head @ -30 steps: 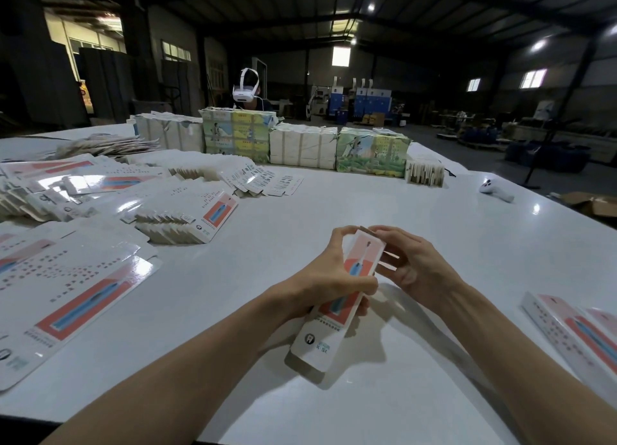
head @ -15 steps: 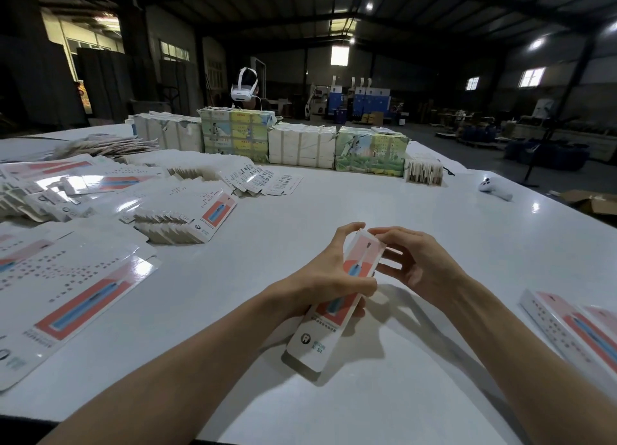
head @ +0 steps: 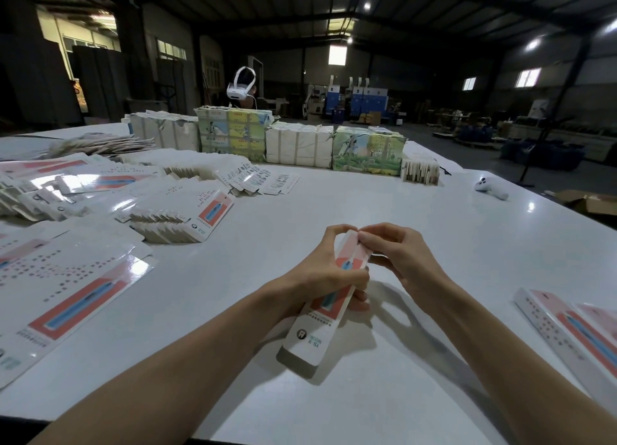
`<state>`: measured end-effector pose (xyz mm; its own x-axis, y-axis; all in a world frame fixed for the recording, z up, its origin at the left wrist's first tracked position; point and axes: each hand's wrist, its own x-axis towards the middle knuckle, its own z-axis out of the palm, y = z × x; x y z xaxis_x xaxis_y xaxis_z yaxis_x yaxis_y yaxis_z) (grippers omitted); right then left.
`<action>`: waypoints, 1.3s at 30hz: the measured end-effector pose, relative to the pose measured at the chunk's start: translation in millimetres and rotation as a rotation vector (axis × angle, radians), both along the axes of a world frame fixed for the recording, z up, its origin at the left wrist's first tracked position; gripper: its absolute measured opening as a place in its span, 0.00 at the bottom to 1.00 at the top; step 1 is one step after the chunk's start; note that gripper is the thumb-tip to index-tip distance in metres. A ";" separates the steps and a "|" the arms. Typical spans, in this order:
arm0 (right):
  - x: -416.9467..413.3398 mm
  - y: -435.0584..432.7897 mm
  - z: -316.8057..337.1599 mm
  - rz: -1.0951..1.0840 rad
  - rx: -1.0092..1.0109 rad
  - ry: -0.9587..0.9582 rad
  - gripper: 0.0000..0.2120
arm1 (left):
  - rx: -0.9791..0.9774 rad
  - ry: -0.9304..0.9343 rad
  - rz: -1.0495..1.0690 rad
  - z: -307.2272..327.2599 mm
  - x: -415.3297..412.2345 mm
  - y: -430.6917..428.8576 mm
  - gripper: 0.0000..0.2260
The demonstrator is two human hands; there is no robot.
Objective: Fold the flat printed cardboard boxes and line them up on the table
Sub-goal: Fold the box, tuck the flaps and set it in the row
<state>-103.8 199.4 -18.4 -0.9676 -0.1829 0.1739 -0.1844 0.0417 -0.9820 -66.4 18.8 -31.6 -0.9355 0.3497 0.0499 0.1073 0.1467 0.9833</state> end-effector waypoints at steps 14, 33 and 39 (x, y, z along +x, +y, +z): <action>3.5 3.2 3.2 0.074 -0.068 0.047 0.08 | 0.108 0.120 0.375 -1.3 -0.9 0.2 0.11; 8.7 -9.3 -6.3 -0.021 0.032 0.062 0.13 | 0.207 -0.013 0.392 2.7 -0.5 -9.9 0.10; 10.6 -12.2 -9.1 -0.041 0.031 0.059 0.14 | 0.230 0.005 0.409 1.4 -1.1 -6.8 0.13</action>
<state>-93.2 187.2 -27.5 -0.9628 -0.1490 0.2254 -0.2390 0.0807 -0.9677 -67.4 11.9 -30.2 -0.9937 -0.0688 0.0882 0.0913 -0.0437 0.9949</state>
